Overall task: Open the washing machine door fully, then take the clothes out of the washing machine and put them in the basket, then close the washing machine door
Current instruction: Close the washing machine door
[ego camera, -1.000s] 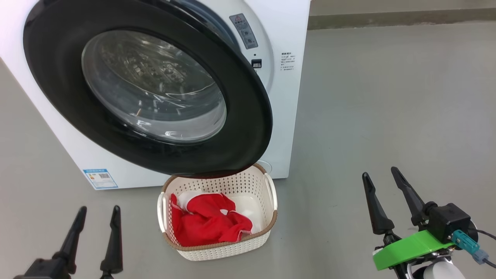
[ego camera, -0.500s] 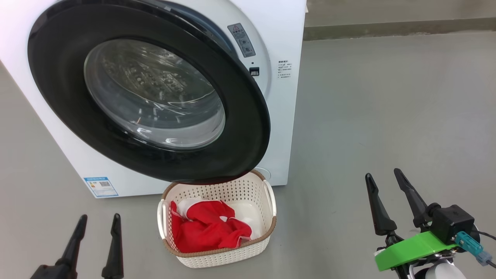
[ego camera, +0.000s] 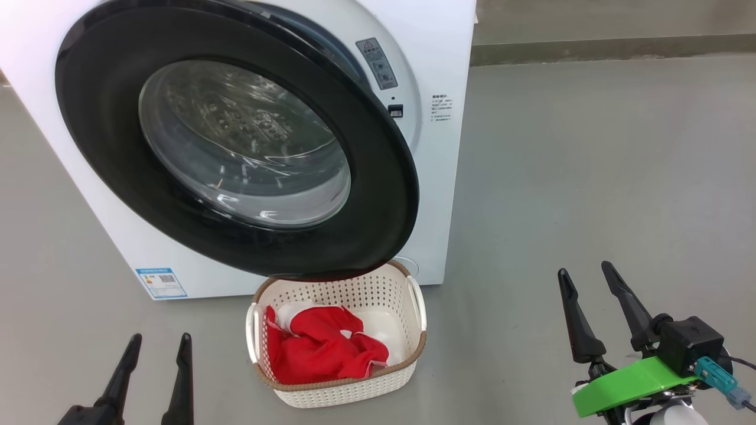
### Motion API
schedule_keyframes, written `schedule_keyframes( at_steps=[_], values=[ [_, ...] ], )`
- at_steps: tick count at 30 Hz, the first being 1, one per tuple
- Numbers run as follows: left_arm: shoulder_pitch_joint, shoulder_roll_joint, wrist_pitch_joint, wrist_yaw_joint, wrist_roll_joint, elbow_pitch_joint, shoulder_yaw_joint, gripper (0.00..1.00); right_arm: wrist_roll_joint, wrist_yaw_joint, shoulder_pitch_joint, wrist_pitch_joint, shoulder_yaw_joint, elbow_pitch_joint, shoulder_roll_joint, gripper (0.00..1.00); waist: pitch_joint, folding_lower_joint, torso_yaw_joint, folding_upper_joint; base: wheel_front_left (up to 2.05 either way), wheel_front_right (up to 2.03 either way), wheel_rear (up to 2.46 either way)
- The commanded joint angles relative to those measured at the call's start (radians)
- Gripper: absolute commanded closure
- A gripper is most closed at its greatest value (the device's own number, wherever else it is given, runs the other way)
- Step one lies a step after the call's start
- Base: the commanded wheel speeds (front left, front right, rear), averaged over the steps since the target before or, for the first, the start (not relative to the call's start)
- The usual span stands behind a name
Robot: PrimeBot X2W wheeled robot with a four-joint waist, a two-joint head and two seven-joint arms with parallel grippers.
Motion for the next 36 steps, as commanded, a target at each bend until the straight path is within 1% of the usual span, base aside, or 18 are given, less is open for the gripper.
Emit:
schedule_keyframes(
  at_steps=[1, 13, 14, 16, 17, 18, 19, 23, 28, 33, 36],
  values=[
    [-0.033, 0.010, -0.012, -0.007, 0.011, -0.018, 0.038, 0.00, -0.002, 0.007, -0.015, -0.006, 0.024, -0.028, -0.003, 0.00, 0.000, 0.0000, 0.001, 0.0000, 0.00, 0.00, 0.00],
    [-0.040, 0.000, -0.012, -0.016, 0.024, -0.017, 0.036, 0.00, -0.015, 0.007, -0.017, -0.006, 0.024, -0.022, -0.003, 0.00, 0.000, 0.0000, 0.028, 0.0000, 0.00, 0.00, 0.00],
    [-0.039, -0.002, -0.012, -0.017, 0.025, -0.019, 0.033, 0.00, -0.017, 0.007, -0.017, -0.006, 0.025, -0.023, -0.003, 0.11, 0.001, 0.0000, 0.033, 0.0000, 0.00, 0.00, 0.00],
    [-0.039, -0.005, -0.012, -0.018, 0.028, -0.023, 0.026, 0.00, -0.023, 0.007, -0.018, -0.006, 0.029, -0.021, -0.003, 0.54, 0.002, 0.0000, 0.046, 0.0000, 0.00, 0.00, 0.00],
    [-0.040, -0.006, -0.012, -0.018, 0.031, -0.024, 0.023, 0.00, -0.025, 0.007, -0.020, -0.006, 0.029, -0.019, -0.003, 0.68, 0.005, 0.0000, 0.053, 0.0000, 0.00, 0.00, 0.00],
    [-0.041, -0.006, -0.012, -0.018, 0.033, -0.026, 0.018, 0.00, -0.025, 0.007, -0.023, -0.006, 0.031, -0.016, -0.003, 0.98, 0.008, 0.0000, 0.061, 0.0000, 0.00, 0.00, 0.00],
    [-0.045, -0.007, -0.012, -0.019, 0.035, -0.028, 0.014, 0.00, -0.026, 0.007, -0.027, -0.006, 0.034, -0.013, -0.003, 1.00, 0.011, 0.0000, 0.069, 0.0000, 0.00, 0.00, 0.00],
    [-0.058, -0.011, -0.012, -0.020, 0.037, -0.043, -0.010, 0.00, -0.031, 0.007, -0.056, -0.006, 0.055, 0.006, -0.003, 1.00, 0.026, 0.0000, 0.101, 0.0000, 0.00, 0.00, 0.00],
    [-0.072, -0.015, -0.012, -0.022, 0.025, -0.054, -0.046, 0.00, -0.033, 0.007, -0.123, -0.006, 0.112, 0.044, -0.003, 1.00, 0.050, 0.0000, 0.139, 0.0000, 0.00, 0.00, 0.00],
    [-0.093, -0.015, -0.012, -0.023, 0.016, -0.062, -0.088, 0.00, -0.032, 0.007, -0.207, -0.006, 0.176, 0.112, -0.006, 1.00, 0.079, 0.0000, 0.181, 0.0000, 0.00, 0.00, 0.00],
    [-0.110, -0.007, -0.012, -0.023, 0.005, -0.067, -0.119, 0.00, -0.012, 0.007, -0.265, -0.006, 0.207, 0.154, -0.010, 1.00, 0.104, 0.0000, 0.206, 0.0000, 0.00, 0.00, 0.00]
  ],
)
